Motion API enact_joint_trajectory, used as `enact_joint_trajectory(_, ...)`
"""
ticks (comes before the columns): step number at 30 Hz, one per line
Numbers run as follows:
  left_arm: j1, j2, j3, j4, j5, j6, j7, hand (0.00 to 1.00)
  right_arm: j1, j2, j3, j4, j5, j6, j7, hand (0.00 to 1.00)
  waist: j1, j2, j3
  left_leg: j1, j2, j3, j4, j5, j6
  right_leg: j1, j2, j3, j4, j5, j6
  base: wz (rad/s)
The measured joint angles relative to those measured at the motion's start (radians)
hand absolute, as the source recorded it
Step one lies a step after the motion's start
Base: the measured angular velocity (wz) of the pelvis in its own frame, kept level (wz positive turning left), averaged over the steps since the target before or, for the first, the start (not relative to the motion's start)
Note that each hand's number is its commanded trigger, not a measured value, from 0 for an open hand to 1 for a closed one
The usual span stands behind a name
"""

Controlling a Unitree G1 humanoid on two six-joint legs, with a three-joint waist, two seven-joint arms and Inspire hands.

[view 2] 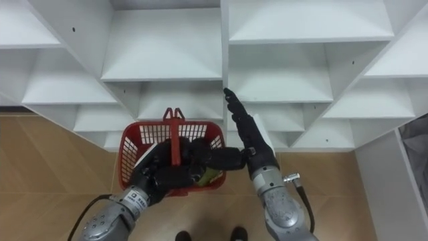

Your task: Collect fruits from the closet

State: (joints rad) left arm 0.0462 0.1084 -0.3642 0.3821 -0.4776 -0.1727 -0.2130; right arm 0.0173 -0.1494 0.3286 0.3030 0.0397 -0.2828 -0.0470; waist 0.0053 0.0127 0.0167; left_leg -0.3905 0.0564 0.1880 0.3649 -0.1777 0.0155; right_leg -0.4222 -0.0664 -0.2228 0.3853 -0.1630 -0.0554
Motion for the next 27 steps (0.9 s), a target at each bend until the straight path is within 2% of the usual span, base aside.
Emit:
enact_joint_trajectory(17, 0.002, 0.021, 0.006, -0.011, 0.006, 0.0, -0.021, 1.0, 0.01, -0.008, -0.002, 0.008, 0.07, -0.001, 0.039, 0.0, -0.002, -0.007, 0.0041, 0.009, 0.0, -0.002, -0.004, 0.0, 0.0, 0.012, 0.003, -0.001, -0.012, 0.003, 0.001, 0.0)
enact_joint_trajectory(20, 0.007, 0.038, 0.007, -0.005, 0.041, 0.0, -0.031, 1.0, 0.02, -0.008, -0.002, 0.041, 0.105, -0.009, 0.056, 0.0, -0.007, -0.007, 0.0042, 0.029, 0.001, -0.001, -0.012, 0.0, 0.0, 0.037, 0.007, -0.001, -0.025, 0.005, 0.003, 0.0)
enact_joint_trajectory(23, 0.045, 0.051, 0.012, 0.016, 0.096, 0.0, -0.038, 1.0, 0.048, -0.013, -0.022, 0.083, 0.145, -0.009, 0.061, 0.0, -0.009, -0.009, 0.0039, 0.058, -0.002, 0.0, -0.028, 0.0, 0.0, 0.063, 0.006, -0.001, -0.032, 0.002, 0.007, 0.0)
enact_joint_trajectory(25, 0.073, 0.067, 0.033, 0.031, 0.126, -0.001, -0.034, 1.0, 0.08, -0.027, -0.044, 0.114, 0.151, -0.006, 0.054, 0.0, -0.009, -0.011, 0.0038, 0.072, -0.002, 0.001, -0.037, 0.0, 0.0, 0.077, 0.007, -0.002, -0.042, 0.001, 0.008, 0.0)
enact_joint_trajectory(27, 0.071, 0.071, 0.057, 0.075, 0.138, -0.004, -0.03, 1.0, 0.092, -0.043, -0.053, 0.15, 0.152, -0.004, 0.044, 0.0, -0.008, -0.012, 0.0041, 0.081, -0.003, 0.001, -0.041, 0.0, 0.0, 0.085, 0.007, -0.003, -0.045, 0.001, 0.008, 0.0)
